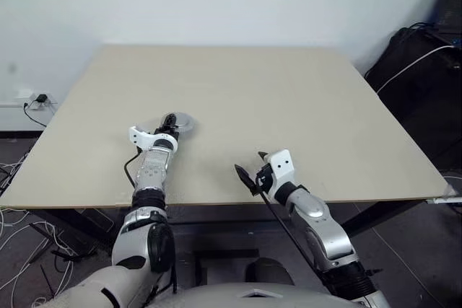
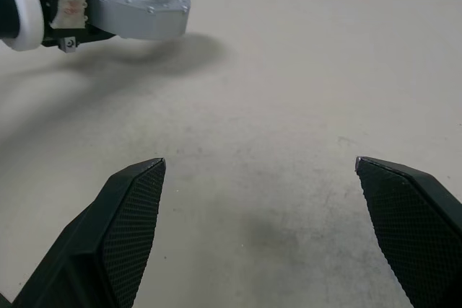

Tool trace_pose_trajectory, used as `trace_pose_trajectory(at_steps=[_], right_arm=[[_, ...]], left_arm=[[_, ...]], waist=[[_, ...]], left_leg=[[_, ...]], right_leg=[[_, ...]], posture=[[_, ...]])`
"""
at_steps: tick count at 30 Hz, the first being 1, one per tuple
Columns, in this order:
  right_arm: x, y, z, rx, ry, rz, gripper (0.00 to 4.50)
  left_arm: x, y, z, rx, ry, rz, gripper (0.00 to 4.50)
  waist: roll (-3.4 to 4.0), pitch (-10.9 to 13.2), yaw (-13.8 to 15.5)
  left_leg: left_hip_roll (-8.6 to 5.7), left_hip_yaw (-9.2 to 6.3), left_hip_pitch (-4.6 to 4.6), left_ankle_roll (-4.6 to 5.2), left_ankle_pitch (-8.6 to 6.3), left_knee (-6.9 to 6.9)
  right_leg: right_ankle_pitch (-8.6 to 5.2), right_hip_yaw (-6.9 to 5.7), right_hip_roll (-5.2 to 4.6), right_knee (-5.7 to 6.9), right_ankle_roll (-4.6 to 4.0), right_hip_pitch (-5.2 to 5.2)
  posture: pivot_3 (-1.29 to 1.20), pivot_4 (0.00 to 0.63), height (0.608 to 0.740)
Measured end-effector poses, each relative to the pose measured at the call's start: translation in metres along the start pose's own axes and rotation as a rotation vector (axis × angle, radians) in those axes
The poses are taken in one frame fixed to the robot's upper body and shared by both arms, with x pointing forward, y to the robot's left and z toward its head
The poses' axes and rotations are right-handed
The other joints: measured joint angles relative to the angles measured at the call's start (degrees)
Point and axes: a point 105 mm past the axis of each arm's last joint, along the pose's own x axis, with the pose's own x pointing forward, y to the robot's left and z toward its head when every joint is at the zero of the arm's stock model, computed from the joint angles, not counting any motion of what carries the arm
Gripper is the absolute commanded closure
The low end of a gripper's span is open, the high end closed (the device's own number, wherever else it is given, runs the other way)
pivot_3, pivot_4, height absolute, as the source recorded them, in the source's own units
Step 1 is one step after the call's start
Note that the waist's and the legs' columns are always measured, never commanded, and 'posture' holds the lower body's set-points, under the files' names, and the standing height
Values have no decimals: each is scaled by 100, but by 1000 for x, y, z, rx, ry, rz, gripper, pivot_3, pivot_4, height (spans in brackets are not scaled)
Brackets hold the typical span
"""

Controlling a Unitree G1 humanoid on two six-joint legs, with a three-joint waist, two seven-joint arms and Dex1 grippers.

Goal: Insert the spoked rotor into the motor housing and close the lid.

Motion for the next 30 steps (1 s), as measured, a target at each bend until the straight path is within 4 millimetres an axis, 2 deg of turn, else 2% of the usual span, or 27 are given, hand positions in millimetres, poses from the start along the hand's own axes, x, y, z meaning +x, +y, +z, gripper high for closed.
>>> trace_pose_trajectory(at_steps=[8, 15, 20, 23, 28, 30], right_arm=[[1, 1, -1, -13, 8, -3, 0], [1, 2, -3, -13, 19, -3, 0], [1, 2, -6, -5, 34, -5, 0], [1, 1, -7, 6, 39, -10, 0], [0, 0, -16, 50, 62, -26, 0], [0, -1, -17, 71, 62, -39, 0]], left_arm=[[5, 19, -11, 61, 60, 106, 2415], [7, 17, -12, 73, 70, 111, 78], [-1, 23, -8, 97, 83, 105, 33], [-15, 30, -5, 162, 109, 103, 33], [-55, 46, -4, 315, 186, 103, 33], [-75, 54, -5, 377, 213, 110, 33]], waist=[[0, 0, -3], [-1, -2, -6], [1, -9, -44], [-2, -28, -94], [6, -61, -159], [15, -83, -162]], left_leg=[[0, 0, 2, 0, 0, 1], [1, -2, 13, -5, -3, 9], [6, 3, 21, -5, -4, 11], [9, 9, 34, -4, -7, 9], [43, 41, 90, -5, -13, -13], [48, 51, 103, -6, -14, -18]], right_leg=[[2, 0, 0, 0, 3, -1], [5, 0, -1, 4, 3, 4], [25, 3, -2, 7, -28, 6], [26, 9, -1, 8, -32, 12], [21, 37, -7, 7, -37, 42], [5, 50, -9, 8, -12, 43]], posture=[[0, 0, 740], [0, 0, 740], [0, 0, 740], [0, 0, 740], [0, 0, 740], [0, 0, 740]])
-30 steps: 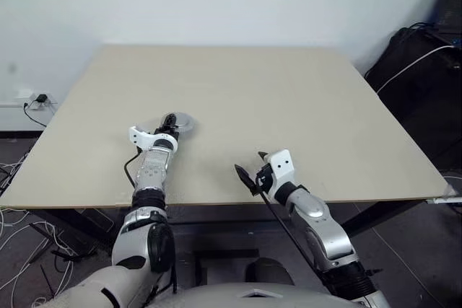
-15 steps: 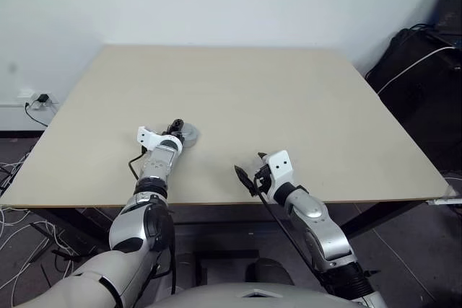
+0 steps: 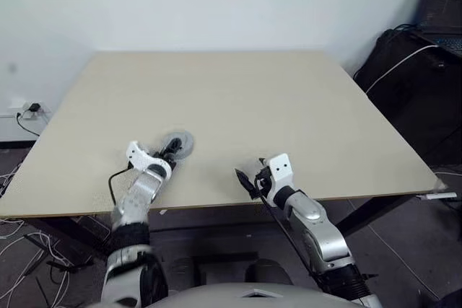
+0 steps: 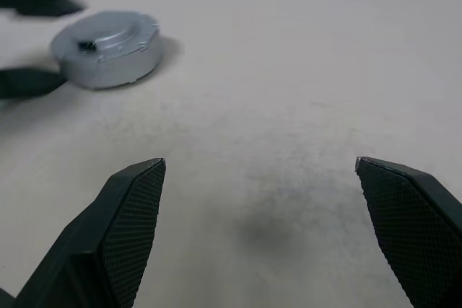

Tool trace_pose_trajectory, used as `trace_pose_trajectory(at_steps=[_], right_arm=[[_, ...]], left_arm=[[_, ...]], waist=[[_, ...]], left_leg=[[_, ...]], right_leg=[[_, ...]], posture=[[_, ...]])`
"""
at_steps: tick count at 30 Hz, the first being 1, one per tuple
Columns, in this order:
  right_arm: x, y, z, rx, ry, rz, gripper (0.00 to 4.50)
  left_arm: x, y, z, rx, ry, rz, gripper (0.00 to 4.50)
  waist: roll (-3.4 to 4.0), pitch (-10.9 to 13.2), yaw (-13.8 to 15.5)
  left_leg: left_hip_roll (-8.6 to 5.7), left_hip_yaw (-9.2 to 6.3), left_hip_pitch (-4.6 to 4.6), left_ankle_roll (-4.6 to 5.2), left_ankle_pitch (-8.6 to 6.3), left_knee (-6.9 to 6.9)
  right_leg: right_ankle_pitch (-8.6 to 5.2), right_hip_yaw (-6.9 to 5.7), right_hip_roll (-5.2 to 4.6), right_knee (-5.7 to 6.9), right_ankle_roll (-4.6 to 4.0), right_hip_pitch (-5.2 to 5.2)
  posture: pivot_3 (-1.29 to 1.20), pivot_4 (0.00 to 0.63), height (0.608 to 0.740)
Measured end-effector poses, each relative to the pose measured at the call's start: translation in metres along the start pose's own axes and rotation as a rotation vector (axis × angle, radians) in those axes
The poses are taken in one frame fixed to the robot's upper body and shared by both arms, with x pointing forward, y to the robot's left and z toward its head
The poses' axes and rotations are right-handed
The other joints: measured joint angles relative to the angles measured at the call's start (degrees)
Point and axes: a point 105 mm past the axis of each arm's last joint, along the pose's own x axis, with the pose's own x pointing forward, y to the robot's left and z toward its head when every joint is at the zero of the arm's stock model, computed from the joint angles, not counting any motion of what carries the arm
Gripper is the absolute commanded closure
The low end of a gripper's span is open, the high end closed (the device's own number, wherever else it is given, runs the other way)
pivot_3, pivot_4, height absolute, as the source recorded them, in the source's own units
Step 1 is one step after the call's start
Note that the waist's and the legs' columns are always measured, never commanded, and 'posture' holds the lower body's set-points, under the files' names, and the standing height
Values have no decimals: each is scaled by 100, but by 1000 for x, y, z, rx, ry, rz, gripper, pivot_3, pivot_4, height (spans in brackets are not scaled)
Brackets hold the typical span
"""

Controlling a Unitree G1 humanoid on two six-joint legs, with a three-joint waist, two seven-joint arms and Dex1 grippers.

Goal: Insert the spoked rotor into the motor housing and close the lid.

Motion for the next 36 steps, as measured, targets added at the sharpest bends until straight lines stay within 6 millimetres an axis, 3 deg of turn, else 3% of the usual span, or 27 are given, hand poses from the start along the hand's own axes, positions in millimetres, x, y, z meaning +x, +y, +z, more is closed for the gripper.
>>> trace_pose_trajectory(at_steps=[6, 12, 16, 18, 26, 36], right_arm=[[-2, -7, -1, 45, -10, -48, 0], [-7, -21, 1, 73, -48, -130, 0], [-12, -33, 5, 108, -119, -234, 0], [-16, -39, 3, 107, -141, -292, 0], [-44, -60, -11, -17, -180, -499, 0], [-46, -48, -13, -49, -211, -483, 0]], left_arm=[[-43, 15, -18, 191, 2, 37, 33], [-66, 26, -24, 447, -138, 118, 33], [-73, 15, -17, 802, -260, 121, 33], [-76, 7, -16, 897, -322, 108, 33], [-86, -2, -7, 963, -524, 118, 33], [-82, -13, -15, 998, -548, 26, 33]], waist=[[38, -34, 5], [48, -32, 50], [57, -37, 127], [61, -39, 154], [67, -38, 154], [71, -37, 148]], left_leg=[[5, 23, 8, -2, -1, -13], [7, 43, -13, -4, -2, -33], [6, 61, -45, -5, -2, -44], [5, 69, -53, -4, -3, -44], [9, 70, -75, -3, -3, -45], [12, 70, -75, -1, -4, -28]], right_leg=[[6, 27, -8, 2, -6, -17], [8, 44, -12, 2, -9, -54], [8, 54, -10, 2, -10, -98], [8, 61, -11, 0, -10, -111], [8, 61, -10, -2, -9, -136], [12, 52, -16, 3, -4, -132]], posture=[[0, 0, 740], [0, 0, 740], [0, 0, 740], [0, 0, 740], [0, 0, 740], [0, 0, 740]])
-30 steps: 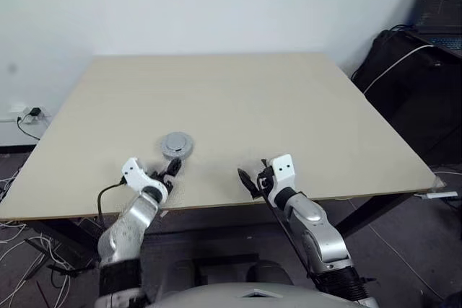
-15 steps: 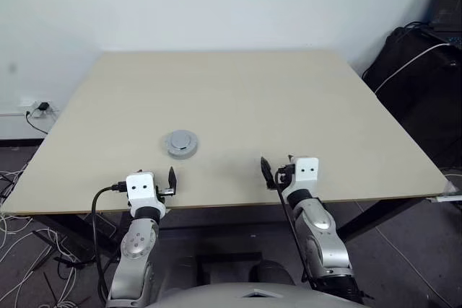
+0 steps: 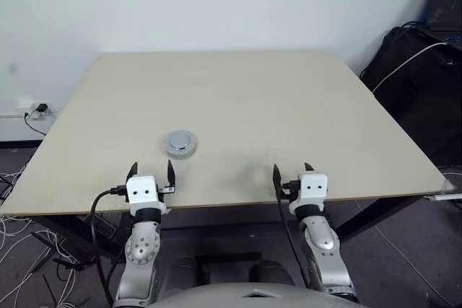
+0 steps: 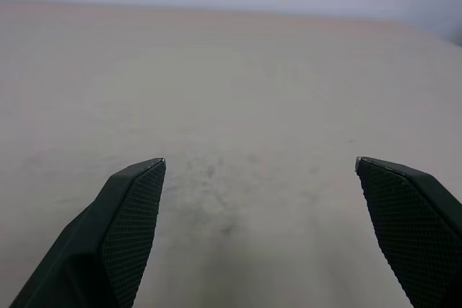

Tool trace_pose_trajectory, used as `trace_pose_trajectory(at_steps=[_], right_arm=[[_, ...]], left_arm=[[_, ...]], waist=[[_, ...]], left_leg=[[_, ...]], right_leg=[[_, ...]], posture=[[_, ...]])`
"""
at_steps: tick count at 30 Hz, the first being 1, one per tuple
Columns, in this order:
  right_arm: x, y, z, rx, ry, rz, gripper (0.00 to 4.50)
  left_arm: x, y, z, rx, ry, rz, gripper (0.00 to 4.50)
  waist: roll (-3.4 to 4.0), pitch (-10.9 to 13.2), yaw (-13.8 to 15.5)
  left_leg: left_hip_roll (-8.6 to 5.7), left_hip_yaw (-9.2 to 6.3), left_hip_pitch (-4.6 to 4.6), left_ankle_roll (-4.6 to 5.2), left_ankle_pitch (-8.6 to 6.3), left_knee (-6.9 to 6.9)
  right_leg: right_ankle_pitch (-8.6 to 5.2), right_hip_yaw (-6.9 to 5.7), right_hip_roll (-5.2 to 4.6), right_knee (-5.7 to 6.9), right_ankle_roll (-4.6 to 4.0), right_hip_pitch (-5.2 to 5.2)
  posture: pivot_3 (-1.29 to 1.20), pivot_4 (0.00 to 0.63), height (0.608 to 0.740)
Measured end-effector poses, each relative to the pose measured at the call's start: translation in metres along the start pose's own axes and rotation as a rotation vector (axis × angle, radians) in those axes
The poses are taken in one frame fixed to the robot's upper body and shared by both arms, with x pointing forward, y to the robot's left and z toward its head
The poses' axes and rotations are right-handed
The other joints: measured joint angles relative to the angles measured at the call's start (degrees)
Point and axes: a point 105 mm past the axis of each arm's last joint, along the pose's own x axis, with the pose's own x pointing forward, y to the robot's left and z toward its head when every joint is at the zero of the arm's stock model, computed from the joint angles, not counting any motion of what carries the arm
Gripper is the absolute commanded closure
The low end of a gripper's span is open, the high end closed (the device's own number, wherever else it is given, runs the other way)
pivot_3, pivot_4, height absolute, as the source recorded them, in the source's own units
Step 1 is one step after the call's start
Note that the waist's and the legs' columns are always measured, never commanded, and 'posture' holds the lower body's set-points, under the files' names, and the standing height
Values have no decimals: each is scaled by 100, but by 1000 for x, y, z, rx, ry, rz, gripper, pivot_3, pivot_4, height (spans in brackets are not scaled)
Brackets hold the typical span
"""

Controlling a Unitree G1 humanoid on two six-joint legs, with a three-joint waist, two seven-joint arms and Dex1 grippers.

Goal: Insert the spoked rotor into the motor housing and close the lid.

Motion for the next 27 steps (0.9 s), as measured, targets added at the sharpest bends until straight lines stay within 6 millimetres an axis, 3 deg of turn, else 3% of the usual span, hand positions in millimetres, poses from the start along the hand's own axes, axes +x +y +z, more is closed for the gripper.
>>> trace_pose_trajectory(at_steps=[5, 27], right_arm=[[1, 3, -1, 20, 10, 4, 0], [5, 3, 12, 33, 3, -16, 0]], left_arm=[[-1, -9, 1, -12, -6, -56, 33], [-3, -9, -4, -10, 22, -68, 33]], waist=[[0, 0, 1], [0, -2, 4]], left_leg=[[1, 0, 0, 1, 0, 0], [2, 0, 0, 1, 0, 5]], right_leg=[[0, -1, 1, -1, 0, 0], [0, -3, 3, 2, 0, 1]], posture=[[0, 0, 740], [0, 0, 740]])
